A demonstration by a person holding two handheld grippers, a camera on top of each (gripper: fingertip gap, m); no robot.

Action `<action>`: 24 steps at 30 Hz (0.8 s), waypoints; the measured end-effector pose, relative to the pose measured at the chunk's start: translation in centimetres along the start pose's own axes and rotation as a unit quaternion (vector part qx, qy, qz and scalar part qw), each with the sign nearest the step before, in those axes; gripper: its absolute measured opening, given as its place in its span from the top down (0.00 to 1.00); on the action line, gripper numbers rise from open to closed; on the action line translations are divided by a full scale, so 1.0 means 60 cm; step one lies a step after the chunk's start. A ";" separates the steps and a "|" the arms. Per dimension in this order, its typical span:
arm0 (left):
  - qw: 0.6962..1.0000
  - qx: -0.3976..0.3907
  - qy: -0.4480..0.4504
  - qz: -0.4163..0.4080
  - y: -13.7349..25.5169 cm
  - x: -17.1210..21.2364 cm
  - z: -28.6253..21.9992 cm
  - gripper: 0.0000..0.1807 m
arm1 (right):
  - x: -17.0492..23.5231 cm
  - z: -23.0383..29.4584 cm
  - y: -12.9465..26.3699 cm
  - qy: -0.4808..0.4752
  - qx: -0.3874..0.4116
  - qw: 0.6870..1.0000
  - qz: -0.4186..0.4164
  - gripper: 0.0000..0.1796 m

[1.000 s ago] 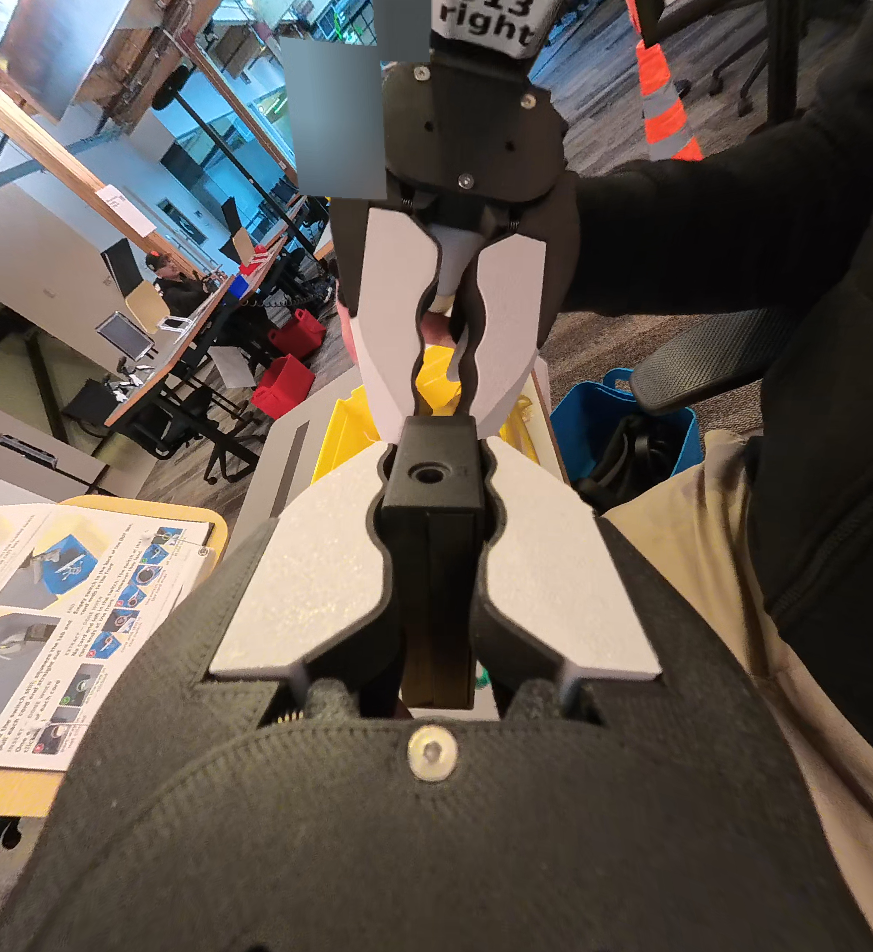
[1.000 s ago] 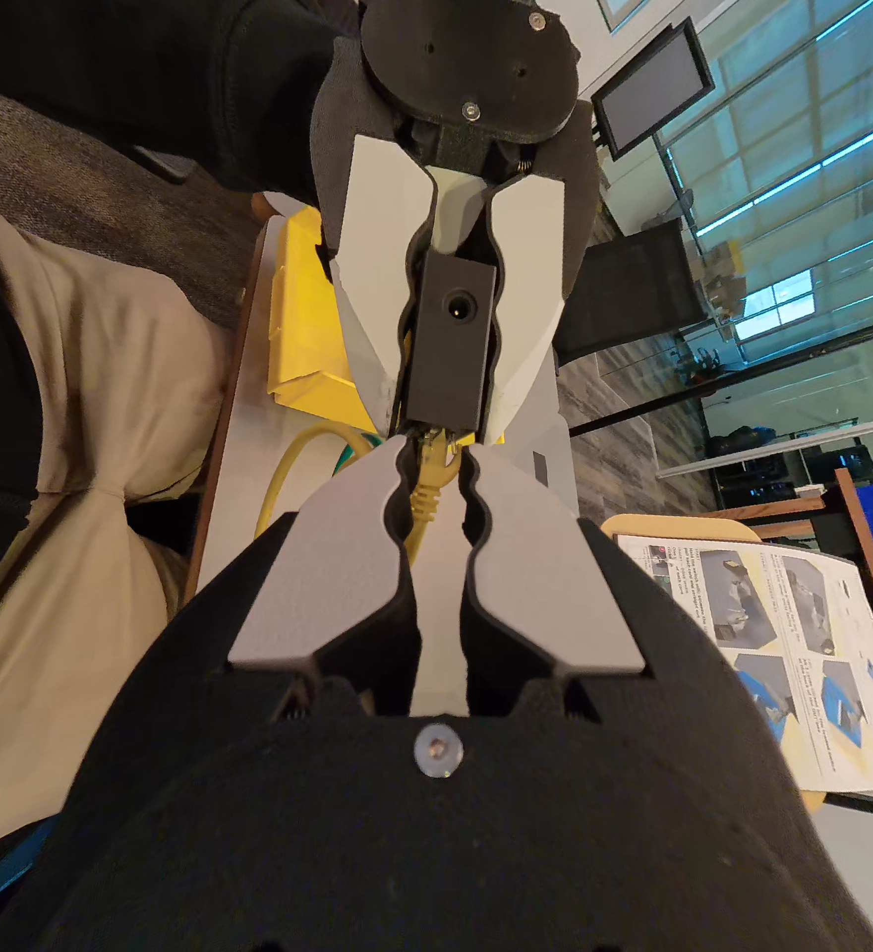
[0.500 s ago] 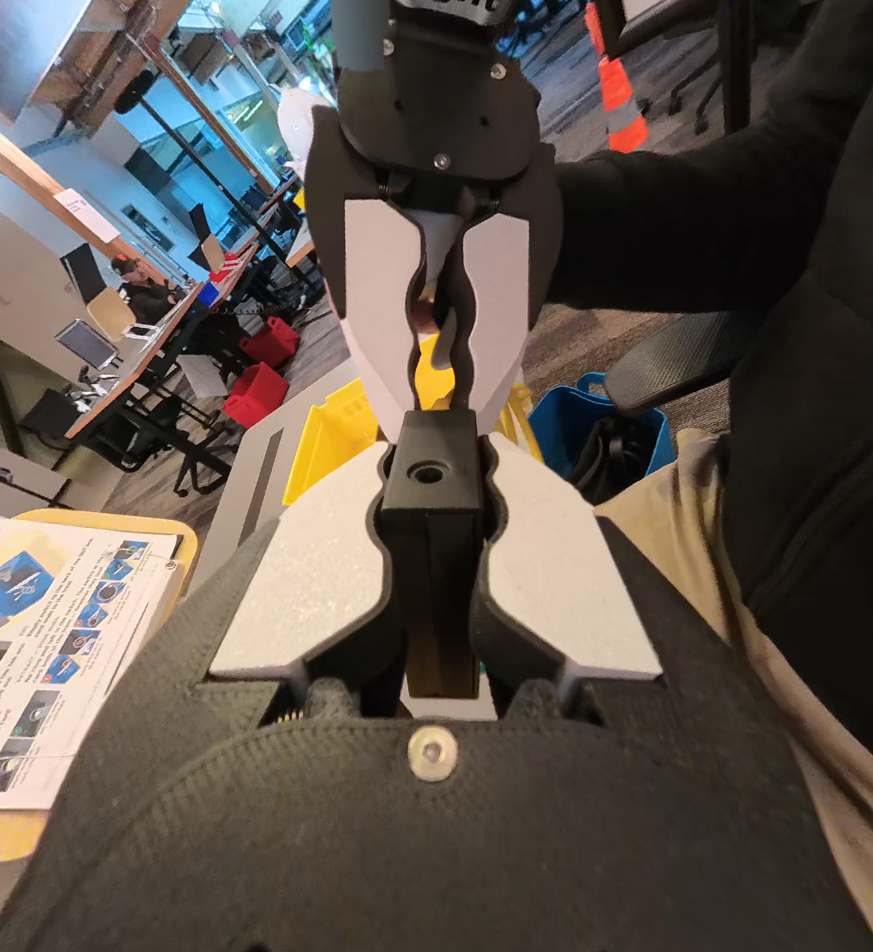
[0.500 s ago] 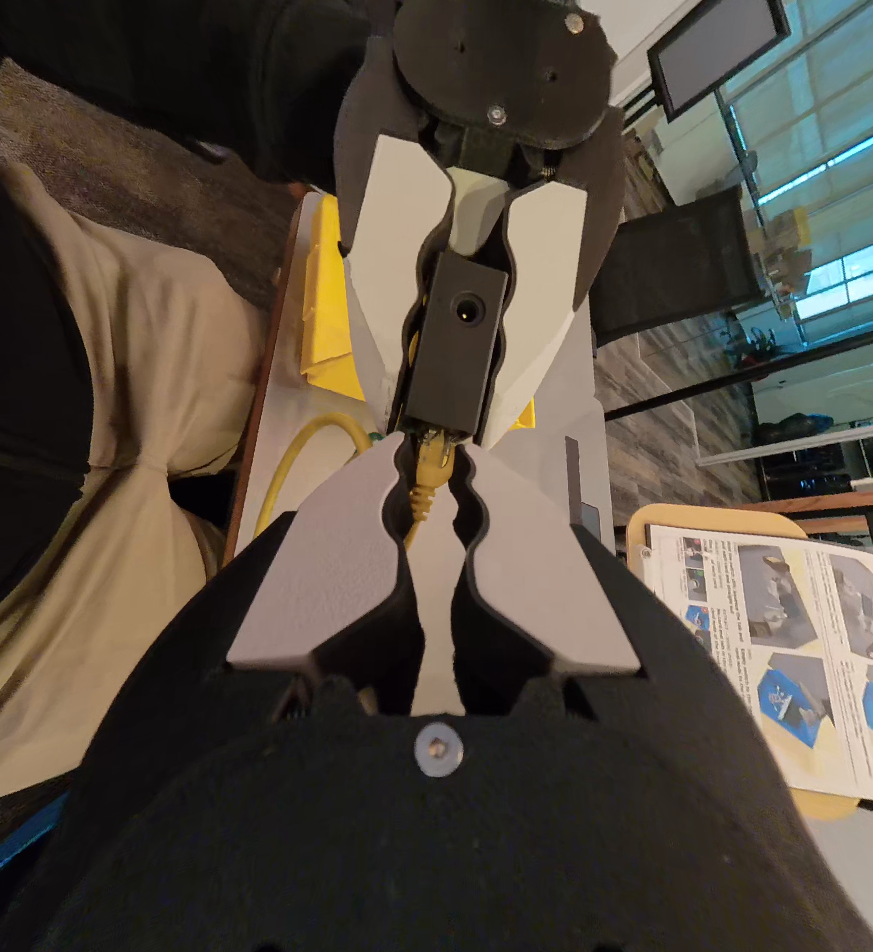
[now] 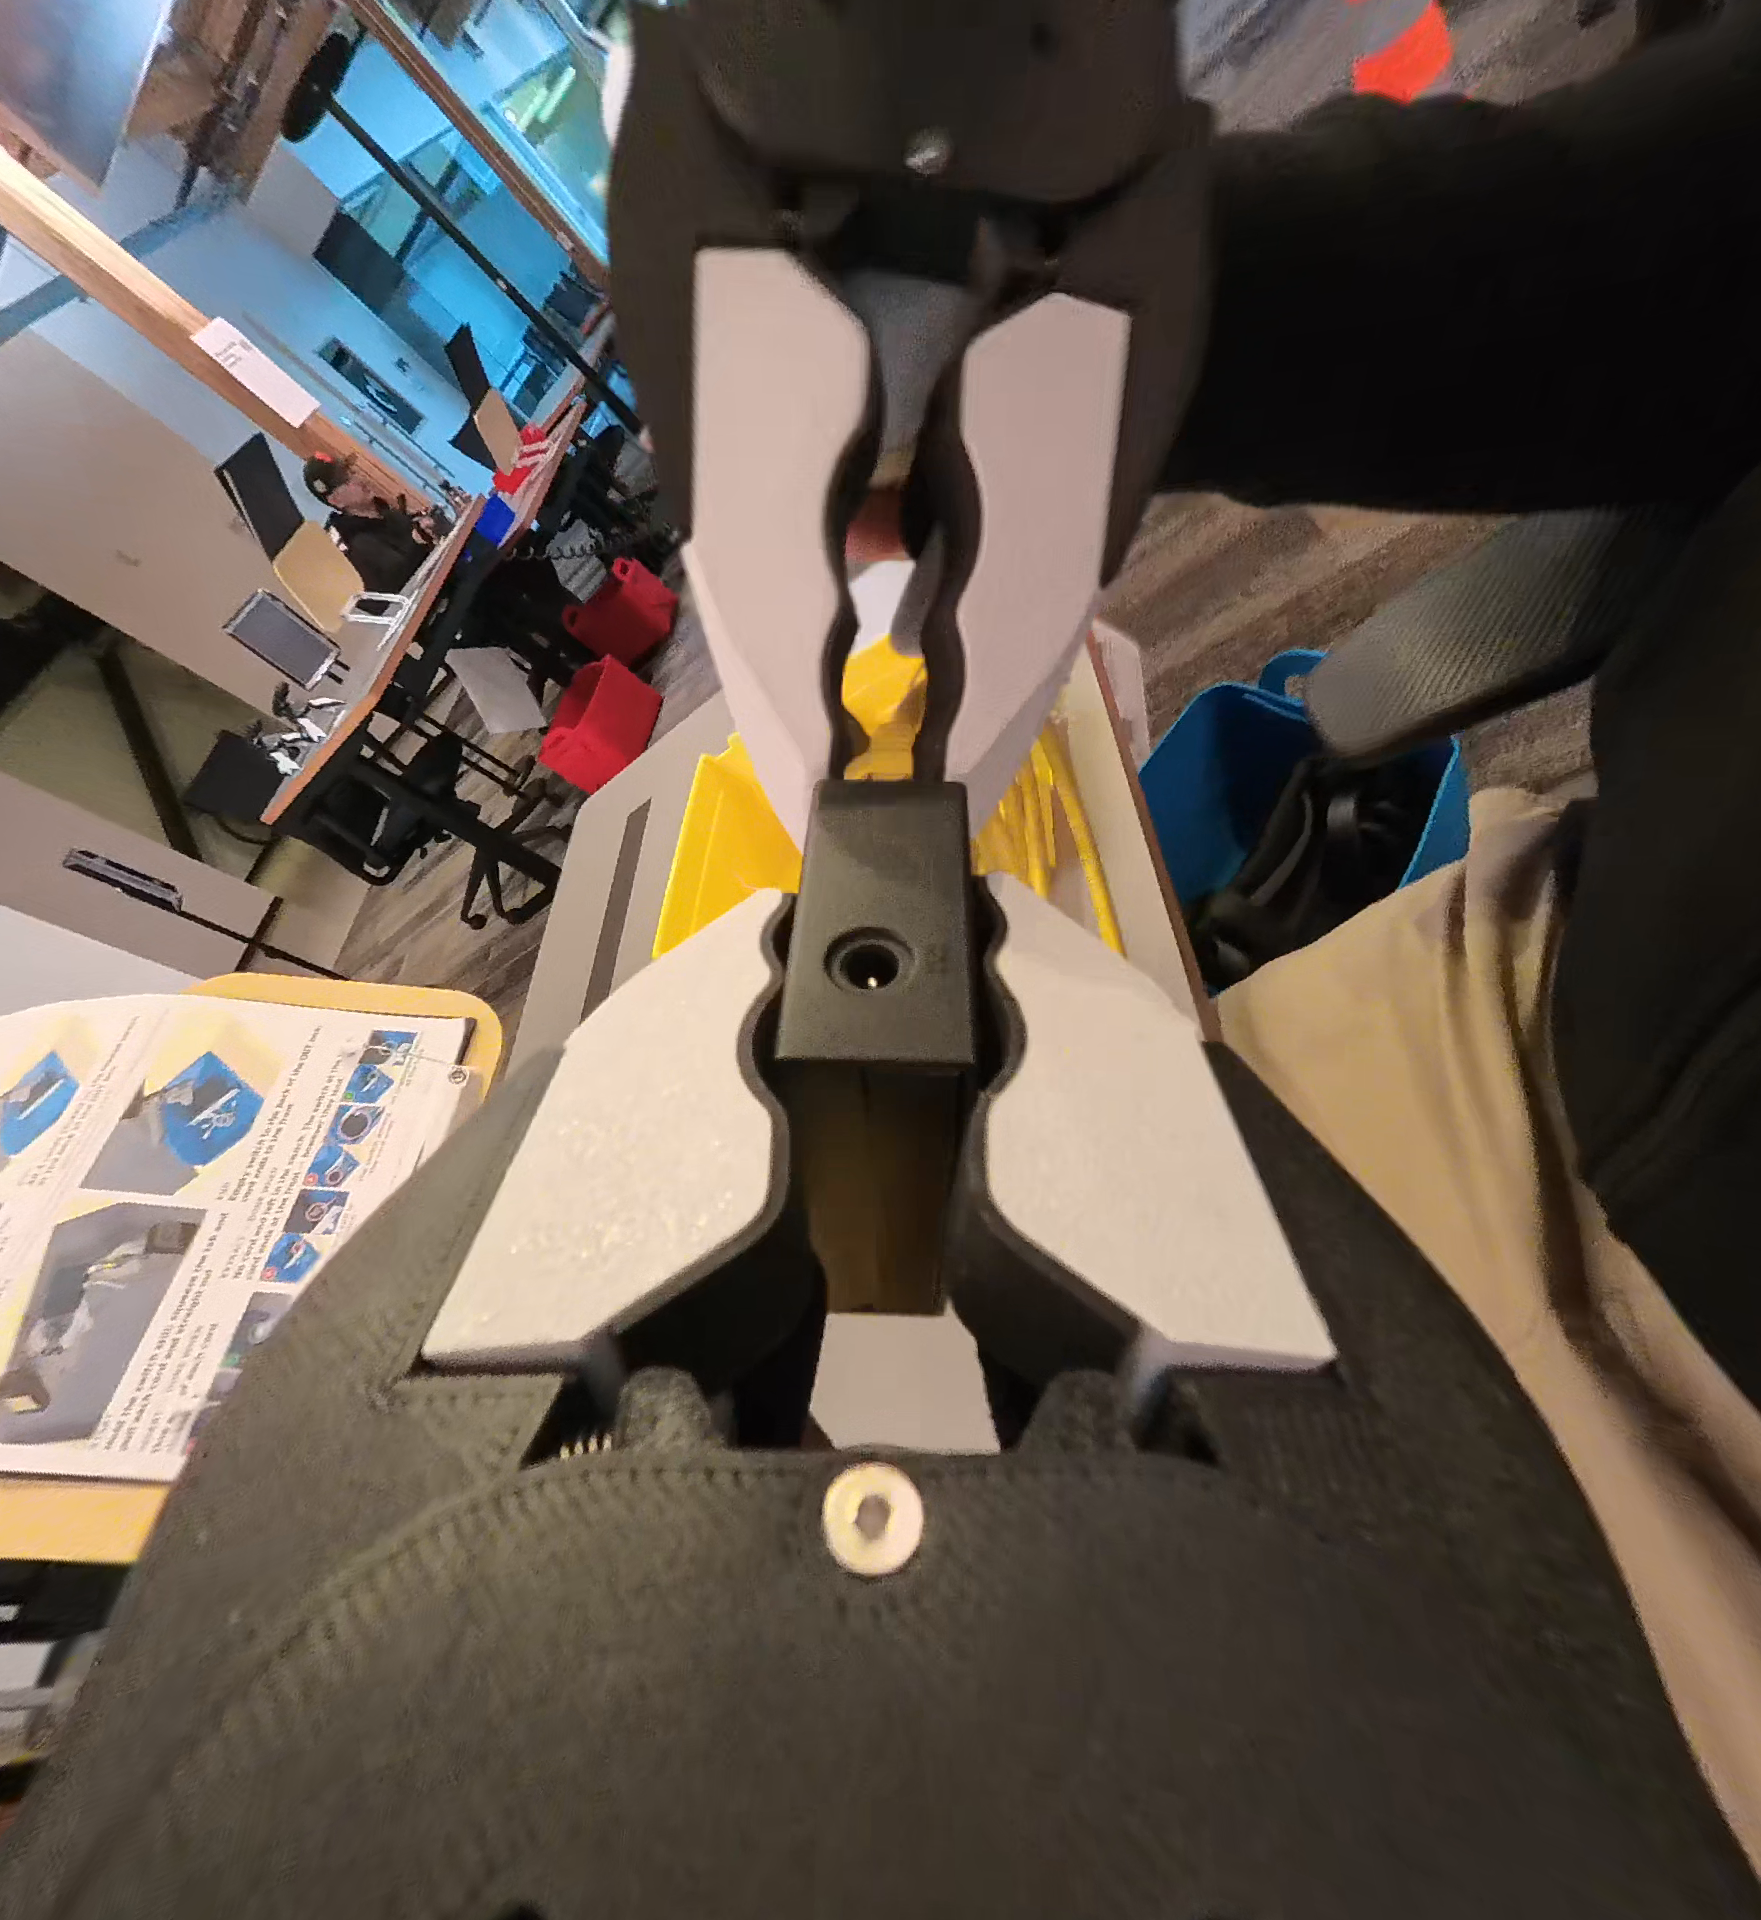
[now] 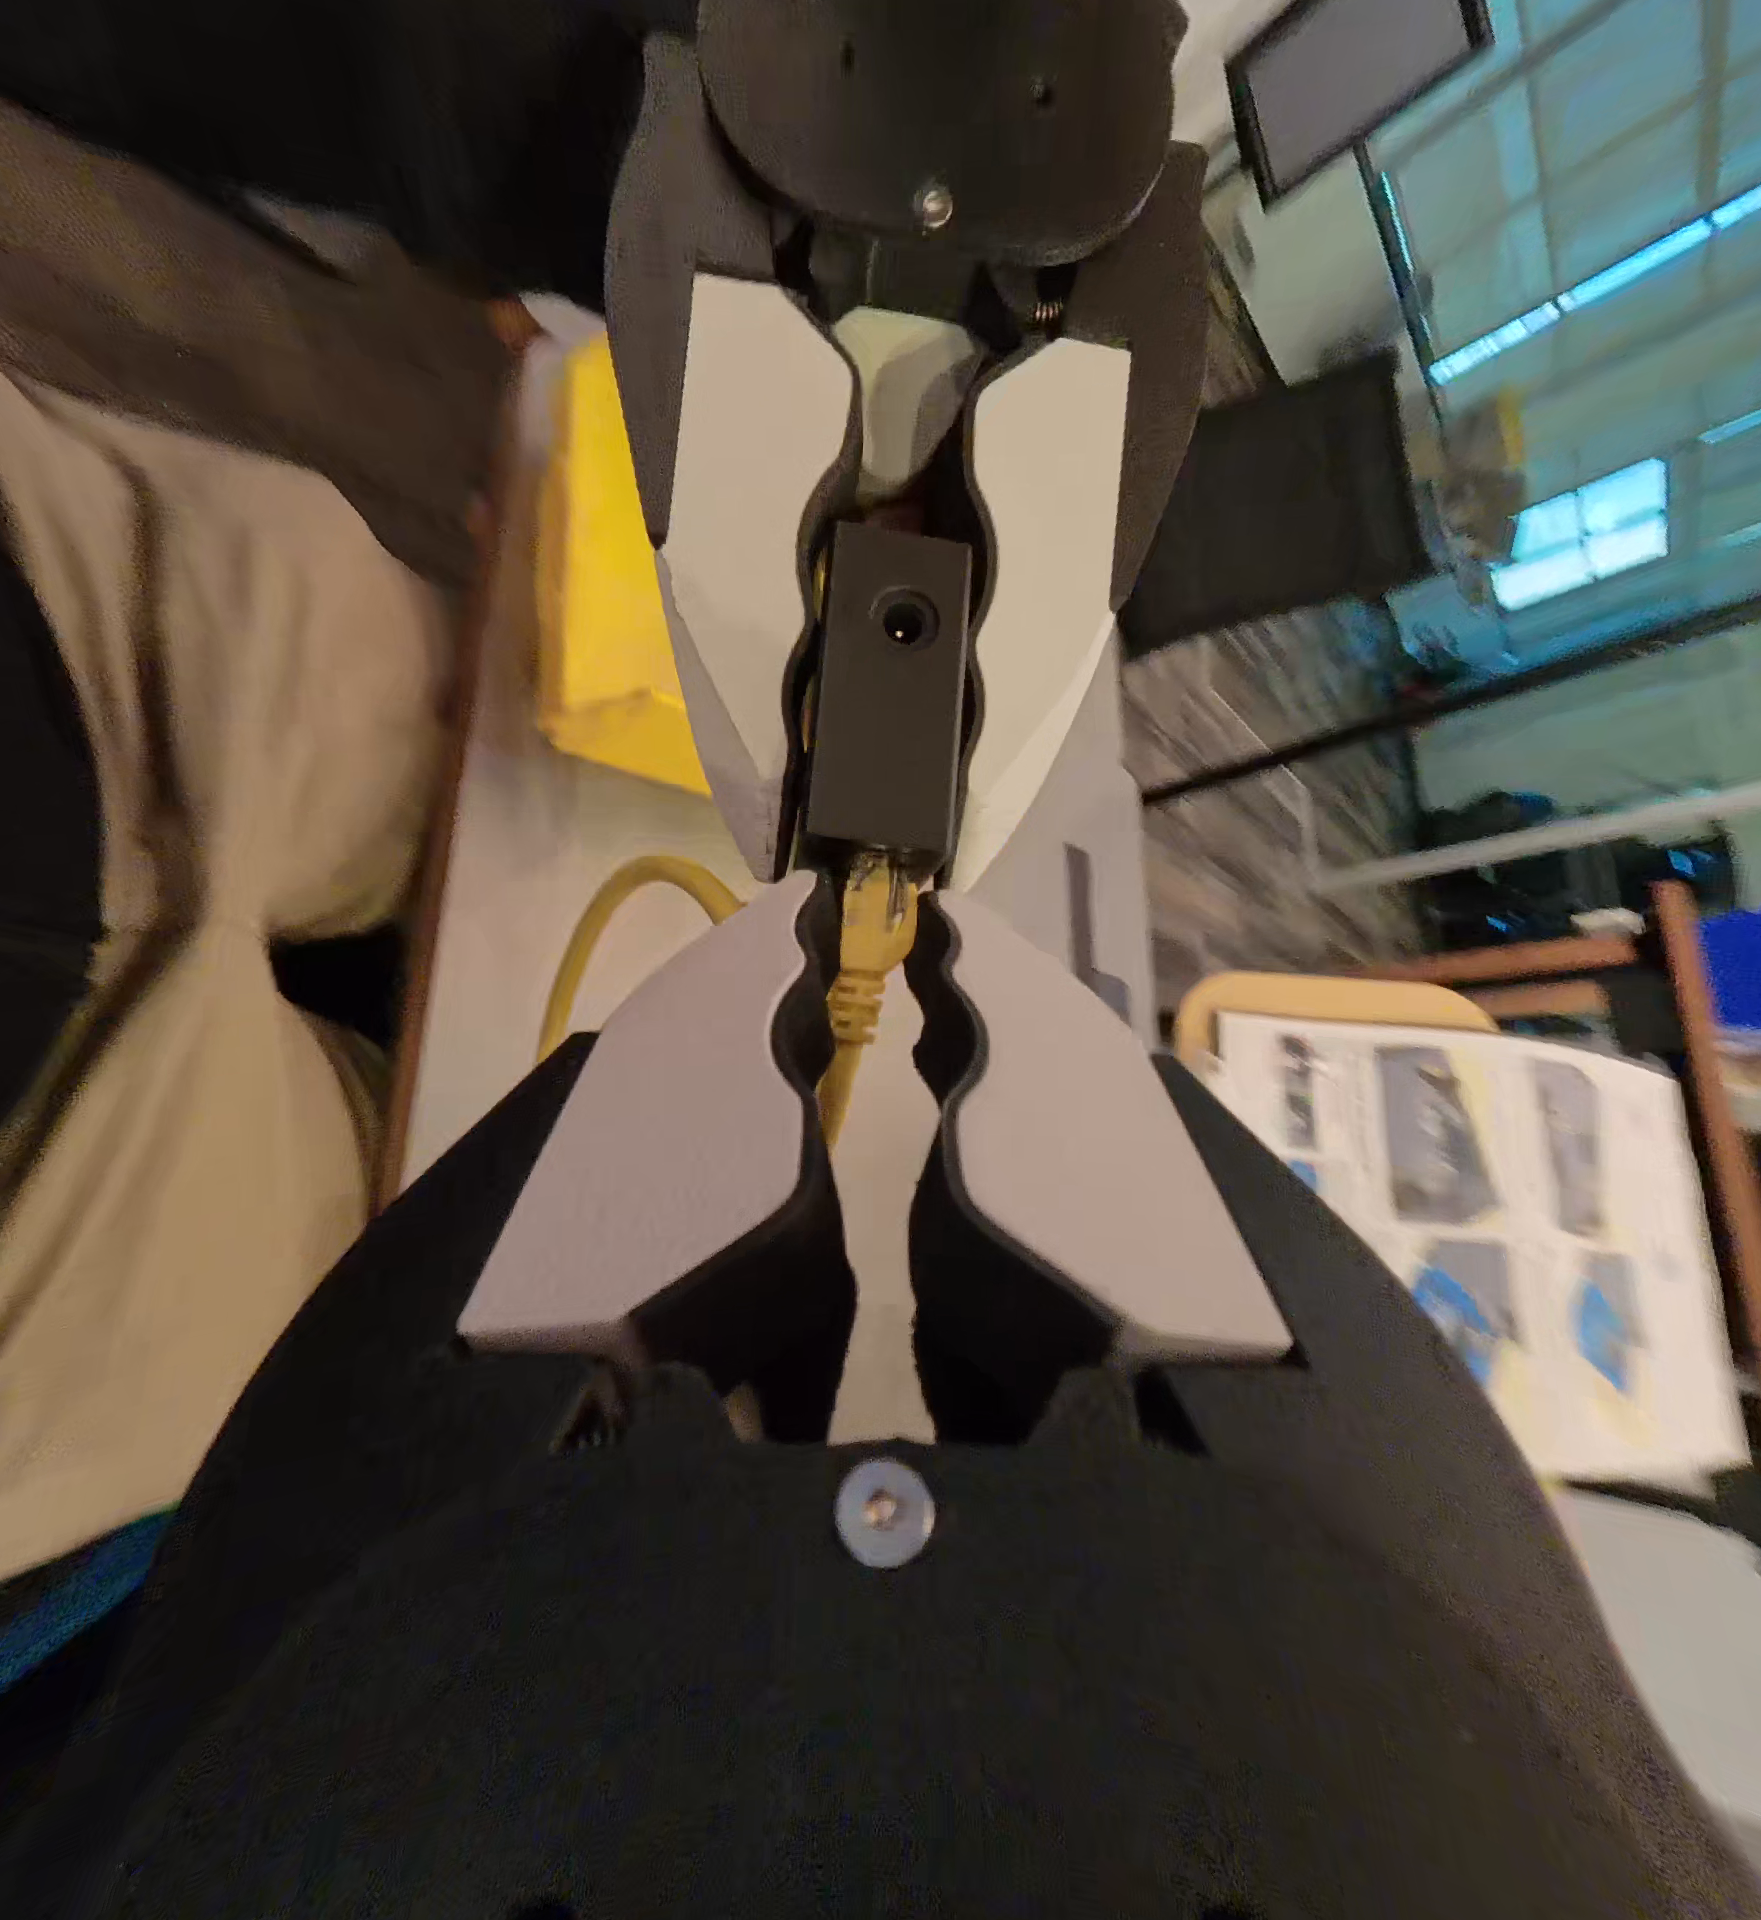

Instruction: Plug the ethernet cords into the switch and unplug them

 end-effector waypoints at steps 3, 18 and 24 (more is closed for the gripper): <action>0.999 -0.025 -0.004 0.033 -0.013 0.007 0.005 0.83 | 0.008 -0.003 -0.002 0.032 0.027 0.998 0.054 0.94; 0.992 -0.053 -0.052 0.102 -0.011 0.012 0.006 0.84 | 0.020 0.002 -0.036 0.072 0.058 0.989 0.114 0.93; 1.000 -0.008 -0.009 0.014 0.003 0.001 0.003 0.83 | 0.003 0.001 -0.014 0.025 0.025 0.999 0.022 0.93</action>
Point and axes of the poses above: each gripper's, where its closed fingertips meet, y back along the fingers, x out of its underside, z = x × y across the jaws, the point moved 5 cm from there along y, back along the fingers, and after that the axes turned 2 degrees about y, right-handed, at the moved point
